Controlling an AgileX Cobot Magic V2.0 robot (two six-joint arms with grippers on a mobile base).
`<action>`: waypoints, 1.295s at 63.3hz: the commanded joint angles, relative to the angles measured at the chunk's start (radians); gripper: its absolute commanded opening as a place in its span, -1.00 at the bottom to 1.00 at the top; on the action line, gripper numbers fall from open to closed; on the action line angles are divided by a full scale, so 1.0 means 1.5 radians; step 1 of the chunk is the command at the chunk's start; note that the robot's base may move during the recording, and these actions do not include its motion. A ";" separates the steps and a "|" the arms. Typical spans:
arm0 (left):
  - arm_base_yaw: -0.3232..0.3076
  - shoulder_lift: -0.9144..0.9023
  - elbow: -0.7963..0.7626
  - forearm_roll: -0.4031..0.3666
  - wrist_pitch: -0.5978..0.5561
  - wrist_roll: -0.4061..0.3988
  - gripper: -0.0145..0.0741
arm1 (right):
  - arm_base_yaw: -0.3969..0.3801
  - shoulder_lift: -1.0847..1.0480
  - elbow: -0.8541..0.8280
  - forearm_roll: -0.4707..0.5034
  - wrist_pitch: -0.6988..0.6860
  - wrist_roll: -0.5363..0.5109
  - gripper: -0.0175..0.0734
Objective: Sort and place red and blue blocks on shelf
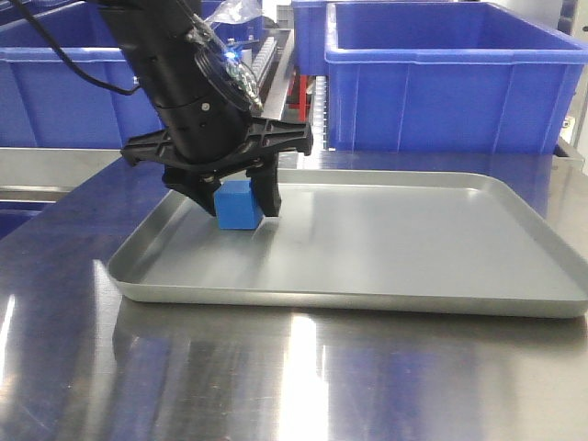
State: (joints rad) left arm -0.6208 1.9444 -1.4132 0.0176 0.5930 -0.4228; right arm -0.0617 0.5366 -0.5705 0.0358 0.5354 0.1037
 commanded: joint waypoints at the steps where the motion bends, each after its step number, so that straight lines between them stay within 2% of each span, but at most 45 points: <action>1: 0.003 -0.050 -0.019 -0.006 -0.004 -0.007 -0.26 | -0.004 0.000 -0.018 -0.004 -0.054 -0.005 -0.51; 6: 0.006 -0.063 -0.019 -0.005 -0.003 -0.007 -0.41 | -0.004 0.000 -0.018 -0.004 -0.054 -0.005 -0.51; 22: 0.030 -0.119 -0.019 0.011 0.007 -0.007 -0.39 | -0.004 0.000 -0.018 -0.004 -0.054 -0.005 -0.51; 35: 0.069 -0.189 -0.017 0.055 0.047 -0.007 -0.39 | -0.004 0.000 -0.018 -0.004 -0.054 -0.005 -0.51; 46: 0.098 -0.263 0.019 0.079 0.047 -0.007 -0.39 | -0.004 0.000 -0.018 -0.004 -0.054 -0.005 -0.51; 61: 0.144 -0.387 0.122 0.083 0.033 -0.007 -0.39 | -0.004 0.000 -0.018 -0.004 -0.054 -0.005 -0.51; 82: 0.201 -0.626 0.347 0.083 -0.041 -0.007 -0.39 | -0.004 0.000 -0.018 -0.004 -0.054 -0.005 -0.51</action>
State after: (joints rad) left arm -0.3310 1.1114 -0.9312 0.1356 0.6280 -0.4258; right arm -0.0617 0.5366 -0.5705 0.0358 0.5354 0.1037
